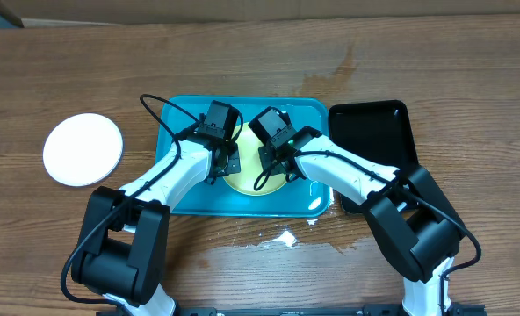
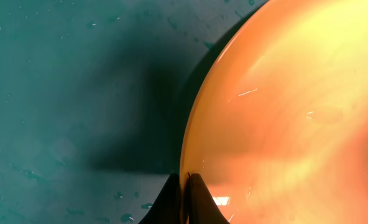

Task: Clean dirty plates on tray and stack at the side
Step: 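Scrub the yellow plate with the sponge while left gripper holds rim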

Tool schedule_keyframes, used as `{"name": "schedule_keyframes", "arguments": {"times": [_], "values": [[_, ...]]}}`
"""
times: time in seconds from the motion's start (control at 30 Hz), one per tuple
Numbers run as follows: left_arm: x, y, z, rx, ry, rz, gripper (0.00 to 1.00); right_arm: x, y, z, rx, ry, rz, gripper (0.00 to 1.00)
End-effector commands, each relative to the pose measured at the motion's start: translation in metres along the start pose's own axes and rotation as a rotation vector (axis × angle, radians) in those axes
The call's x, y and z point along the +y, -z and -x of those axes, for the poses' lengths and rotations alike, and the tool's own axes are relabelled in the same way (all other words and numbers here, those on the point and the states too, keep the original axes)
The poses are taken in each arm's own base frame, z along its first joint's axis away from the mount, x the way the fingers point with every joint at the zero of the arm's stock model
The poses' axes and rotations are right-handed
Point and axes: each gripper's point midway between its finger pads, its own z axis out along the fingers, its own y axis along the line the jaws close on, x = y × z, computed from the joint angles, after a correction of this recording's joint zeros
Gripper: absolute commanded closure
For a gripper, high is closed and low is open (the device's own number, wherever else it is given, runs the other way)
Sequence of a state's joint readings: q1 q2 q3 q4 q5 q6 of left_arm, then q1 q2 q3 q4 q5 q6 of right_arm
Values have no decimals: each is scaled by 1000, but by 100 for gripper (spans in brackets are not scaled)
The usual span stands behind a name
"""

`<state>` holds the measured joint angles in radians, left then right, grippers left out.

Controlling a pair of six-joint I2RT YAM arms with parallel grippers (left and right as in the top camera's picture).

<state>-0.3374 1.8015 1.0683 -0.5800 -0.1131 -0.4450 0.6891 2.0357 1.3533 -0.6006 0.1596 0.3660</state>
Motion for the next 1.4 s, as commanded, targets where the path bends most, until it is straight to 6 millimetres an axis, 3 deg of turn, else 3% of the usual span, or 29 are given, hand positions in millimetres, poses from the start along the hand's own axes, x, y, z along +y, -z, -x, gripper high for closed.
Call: {"name": "schedule_keyframes", "arguments": {"times": [0.0,0.47,0.67,0.9,1.37], "values": [[4,-10,-13,46,-31,19,96,-7,-20,-8,17,2,-51,96],[4,-10,-13,48,-36,20,96,-7,-24,0,-23,-3,-57,96],[4,-10,-13,48,-36,19,96,-6,-37,0,-29,-3,-60,96],[4,-10,-13,48,-47,19,96,3,-35,20,-105,8,-26,96],[4,-10,-14,52,-58,21,96,7,-35,36,-178,-2,-14,96]]}}
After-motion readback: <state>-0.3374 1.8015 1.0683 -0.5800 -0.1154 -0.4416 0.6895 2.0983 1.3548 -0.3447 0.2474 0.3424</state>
